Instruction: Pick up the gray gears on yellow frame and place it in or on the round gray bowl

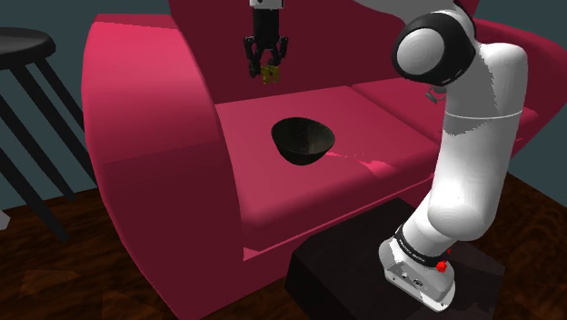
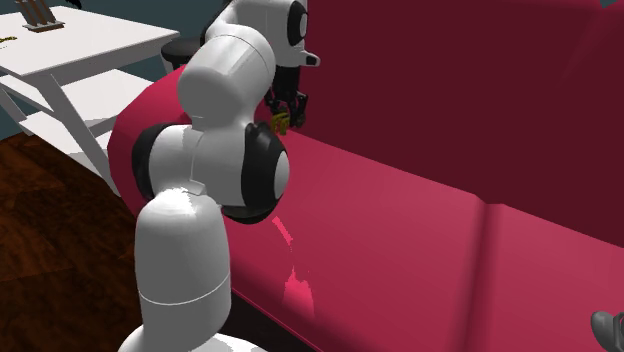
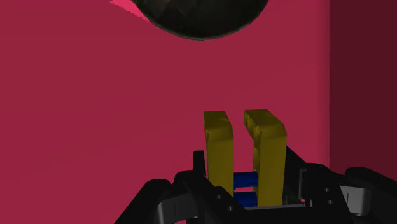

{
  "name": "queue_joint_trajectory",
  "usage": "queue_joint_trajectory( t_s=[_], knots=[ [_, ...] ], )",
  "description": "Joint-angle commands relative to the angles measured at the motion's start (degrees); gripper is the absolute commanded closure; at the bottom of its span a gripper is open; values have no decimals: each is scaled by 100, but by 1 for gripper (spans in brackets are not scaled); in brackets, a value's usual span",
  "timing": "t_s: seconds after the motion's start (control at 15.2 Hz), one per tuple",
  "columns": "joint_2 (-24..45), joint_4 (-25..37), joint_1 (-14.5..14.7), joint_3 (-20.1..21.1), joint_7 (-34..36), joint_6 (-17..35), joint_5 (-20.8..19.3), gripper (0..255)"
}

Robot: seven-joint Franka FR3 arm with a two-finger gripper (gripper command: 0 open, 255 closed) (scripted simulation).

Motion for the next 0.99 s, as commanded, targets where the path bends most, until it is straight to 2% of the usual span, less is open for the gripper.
queue_joint_trajectory(
  t_s=[0.0, 0.4, 0.92],
  knots=[
    [-543, -764, 27, 15, 32, 228, 17, 255],
    [-2133, -2851, 126, 91, 175, 740, 93, 255],
    [-3931, -4767, 272, 245, 434, 886, 265, 255]
  ],
)
